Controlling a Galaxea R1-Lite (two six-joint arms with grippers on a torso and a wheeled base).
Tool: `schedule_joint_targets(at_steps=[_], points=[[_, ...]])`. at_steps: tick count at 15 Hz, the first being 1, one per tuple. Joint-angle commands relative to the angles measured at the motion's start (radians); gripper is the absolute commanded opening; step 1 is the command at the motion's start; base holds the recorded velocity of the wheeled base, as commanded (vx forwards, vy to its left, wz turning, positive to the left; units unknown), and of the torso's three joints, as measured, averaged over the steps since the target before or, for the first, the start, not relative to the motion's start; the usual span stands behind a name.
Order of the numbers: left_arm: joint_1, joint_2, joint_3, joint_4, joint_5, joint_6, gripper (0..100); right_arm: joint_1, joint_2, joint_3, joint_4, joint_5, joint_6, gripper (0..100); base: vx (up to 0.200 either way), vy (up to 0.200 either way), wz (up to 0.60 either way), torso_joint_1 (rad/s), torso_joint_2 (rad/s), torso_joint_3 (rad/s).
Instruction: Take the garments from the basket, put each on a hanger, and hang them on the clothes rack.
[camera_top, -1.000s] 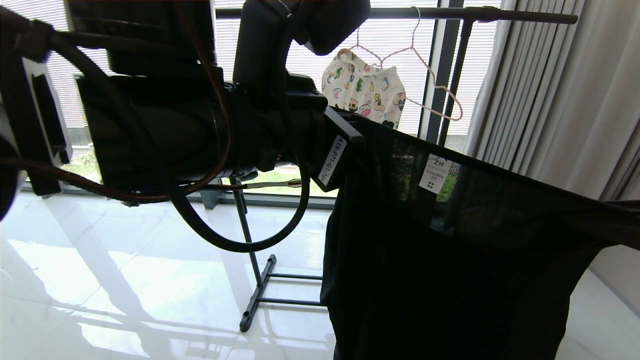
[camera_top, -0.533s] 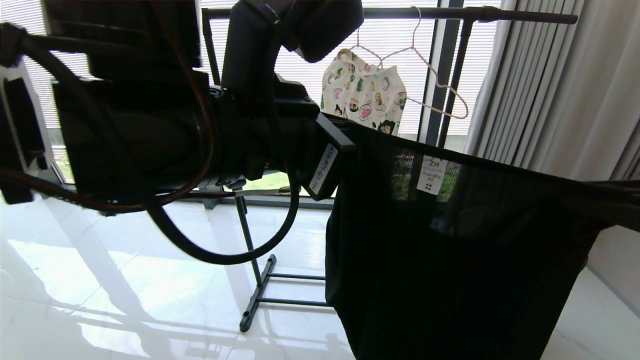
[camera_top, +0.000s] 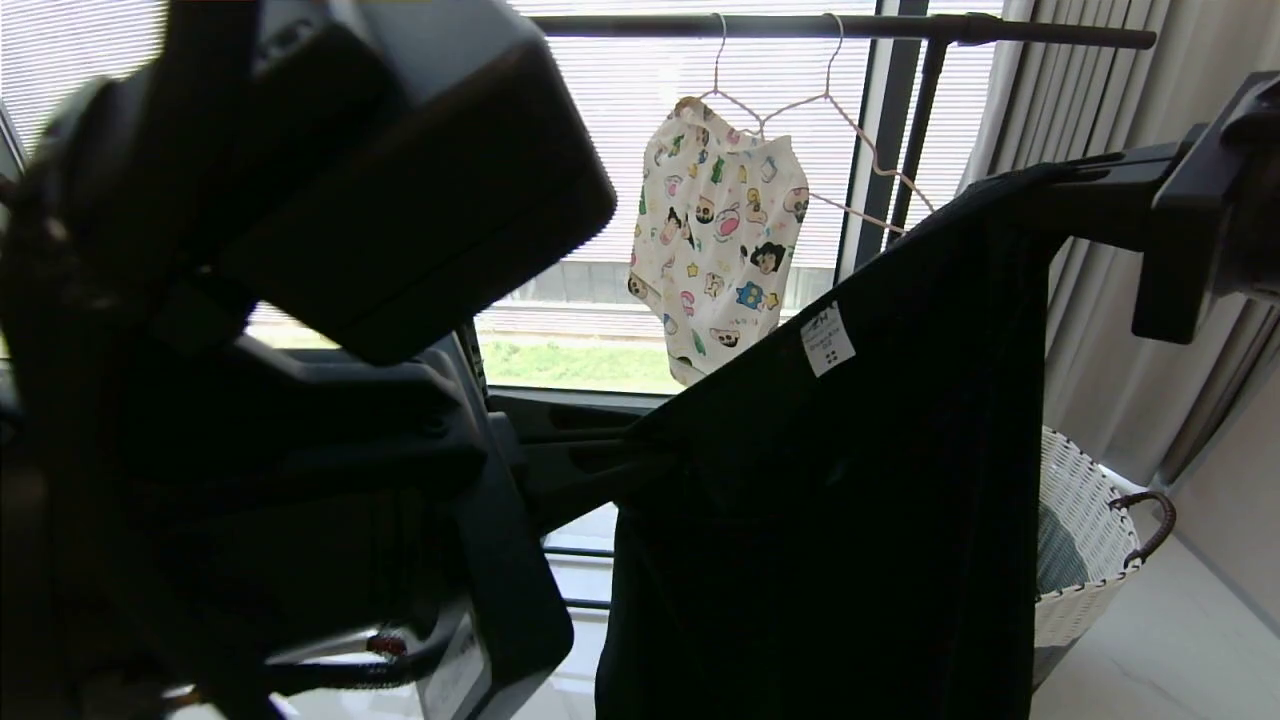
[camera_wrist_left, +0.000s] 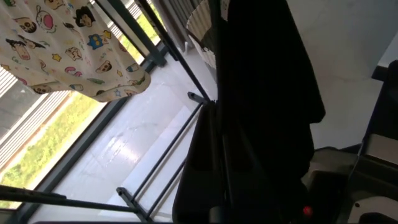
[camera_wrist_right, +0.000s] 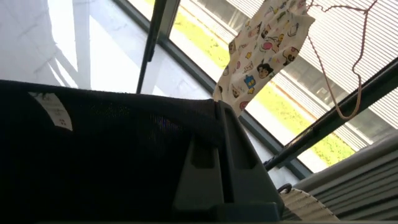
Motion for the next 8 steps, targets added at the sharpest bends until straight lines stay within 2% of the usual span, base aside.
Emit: schedule_joint_targets(at_steps=[1, 8], points=[[-0.059, -0.031, 0.021, 0.000, 0.016, -0.008, 0, 0.002, 0.061, -0.035, -0.001, 0.000, 0.000, 0, 0.000, 0.000, 0.00, 0.000, 0.00, 0.000], [-0.060, -0.032, 0.026, 0.000, 0.038, -0.008, 0, 0.010, 0.072, -0.052, 0.001, -0.001, -0.002, 0, 0.000, 0.000, 0.00, 0.000, 0.00, 0.000]])
